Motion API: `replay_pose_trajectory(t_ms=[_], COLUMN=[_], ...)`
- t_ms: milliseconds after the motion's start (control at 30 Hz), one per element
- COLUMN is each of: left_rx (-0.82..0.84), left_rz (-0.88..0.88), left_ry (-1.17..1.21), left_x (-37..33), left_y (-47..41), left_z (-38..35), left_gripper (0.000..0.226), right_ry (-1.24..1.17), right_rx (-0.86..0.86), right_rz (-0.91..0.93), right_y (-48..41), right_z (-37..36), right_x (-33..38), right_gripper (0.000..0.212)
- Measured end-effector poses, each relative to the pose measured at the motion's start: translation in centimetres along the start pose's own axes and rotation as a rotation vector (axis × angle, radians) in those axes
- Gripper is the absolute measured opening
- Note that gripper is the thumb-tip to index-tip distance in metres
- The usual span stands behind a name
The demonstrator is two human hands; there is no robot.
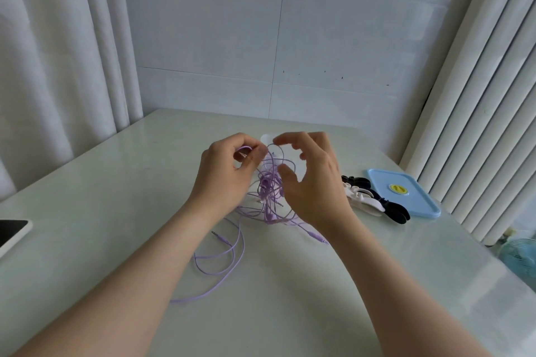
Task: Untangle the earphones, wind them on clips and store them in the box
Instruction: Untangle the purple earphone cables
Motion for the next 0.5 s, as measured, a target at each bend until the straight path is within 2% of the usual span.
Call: replay_pose_trajectory(t_ms=[167, 267, 333, 500], left_rx=[-0.022, -0.003, 0.031, 0.088], left_rz=[-0.045, -0.049, -0.035, -0.084], left_ry=[0.027, 0.079, 0.029, -0.185], left_x=[-0.7, -1.2, -1.1, -0.4], left_y=[0.0, 0.1, 0.2, 0.7], left_z=[0.1, 0.2, 0.0, -0.5], left_gripper=[0.013, 0.010, 0.007, 0.026], right_ry=[-0.009, -0.046, -0.063, -0.152], right_rx=[0.041, 0.030, 0.000, -0.073], right_rz=[-0.027, -0.058, -0.086, -0.135], right_y=[0.0, -0.2, -0.4, -0.2], right_z=[-0.3, -0.2, -0.2, -0.3], right_x=[0.1, -0.4, -0.8, -1.3], right_gripper=[0.004, 0.008, 0.009, 0.017])
Point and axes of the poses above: each hand's wrist, its own y-axis away from the middle knuckle, its own z-axis out of the back of the hand, x = y × z, the point moved 3 cm from there along -y, towards the middle knuckle, and after that the axes turned 15 degrees about -y, right-handed, at the moved point
